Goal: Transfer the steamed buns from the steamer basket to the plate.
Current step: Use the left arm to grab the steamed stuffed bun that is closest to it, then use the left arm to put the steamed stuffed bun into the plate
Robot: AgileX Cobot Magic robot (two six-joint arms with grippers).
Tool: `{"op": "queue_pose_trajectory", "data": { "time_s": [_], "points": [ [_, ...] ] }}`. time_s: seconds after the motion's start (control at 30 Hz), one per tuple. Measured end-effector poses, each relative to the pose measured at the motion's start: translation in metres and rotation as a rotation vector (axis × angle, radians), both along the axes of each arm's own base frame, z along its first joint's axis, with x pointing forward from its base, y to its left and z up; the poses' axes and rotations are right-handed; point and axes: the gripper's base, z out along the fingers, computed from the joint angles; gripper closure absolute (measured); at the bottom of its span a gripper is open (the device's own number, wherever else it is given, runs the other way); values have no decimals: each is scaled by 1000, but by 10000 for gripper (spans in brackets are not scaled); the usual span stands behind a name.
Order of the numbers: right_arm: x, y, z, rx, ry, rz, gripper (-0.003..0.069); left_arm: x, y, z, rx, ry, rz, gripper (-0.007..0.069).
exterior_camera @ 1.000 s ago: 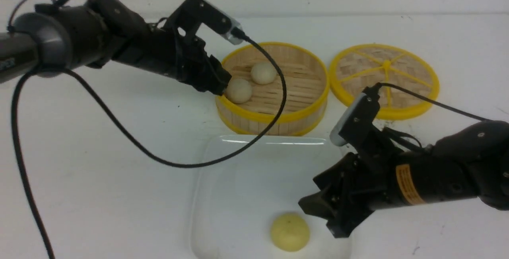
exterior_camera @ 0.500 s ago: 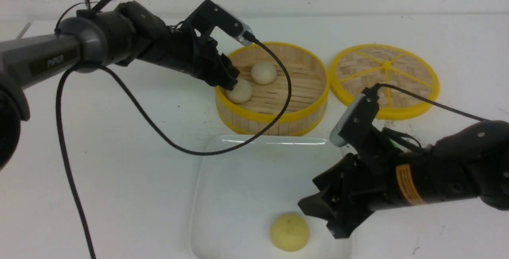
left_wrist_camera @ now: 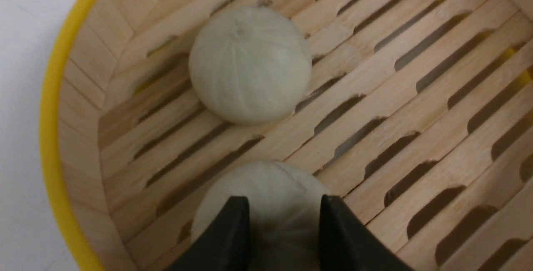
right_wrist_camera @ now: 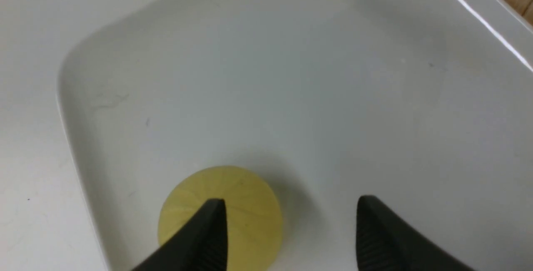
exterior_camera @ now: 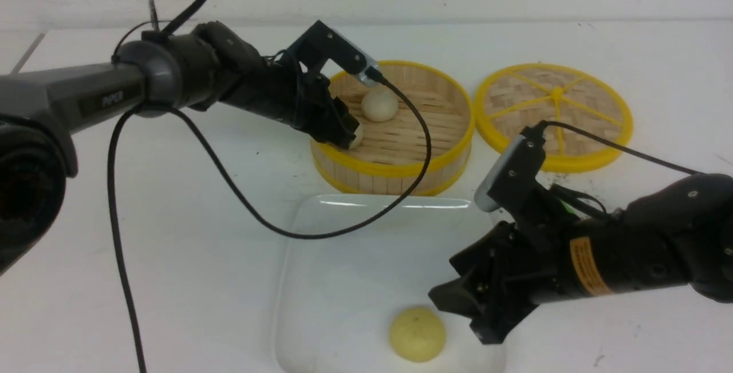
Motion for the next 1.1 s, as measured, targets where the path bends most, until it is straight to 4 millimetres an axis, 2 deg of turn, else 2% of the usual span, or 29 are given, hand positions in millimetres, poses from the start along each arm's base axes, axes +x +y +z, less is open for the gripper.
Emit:
{"op": "queue_pose_trajectory", "data": {
  "time_s": [0.1,0.17,0.27,0.47,0.7,0.73,0.8,0.87,0.93,0.97,1.0,1.1],
  "points": [
    [0,0,0,1,1,2,239,2,0,-2,-2,-7,14,393],
    [0,0,0,2,2,3,239,4,1,-1,-5,-19,29,515],
    [-1,0,0,4,3,5,239,3,1,-1,-5,-16,26,595],
    [-1,0,0,5,5,7,239,-2,-1,12,-16,-9,-8,602],
    [-1,1,0,5,5,8,239,-36,2,86,-63,-6,-84,602],
    [-1,1,0,5,5,8,239,-38,2,88,-69,-1,-83,602],
    [-1,1,0,5,5,8,241,-53,6,102,-54,82,-81,602],
    [-1,1,0,5,5,8,241,-60,8,103,-33,147,-83,602],
    [-1,1,0,5,5,8,241,-74,13,96,25,327,-84,602],
    [-1,1,0,5,5,8,241,-75,13,96,28,341,-84,602],
    [-1,1,0,5,5,8,241,-84,15,93,50,454,-93,602],
    [-1,1,0,5,5,8,241,-93,11,90,22,554,-99,602]
  ]
}}
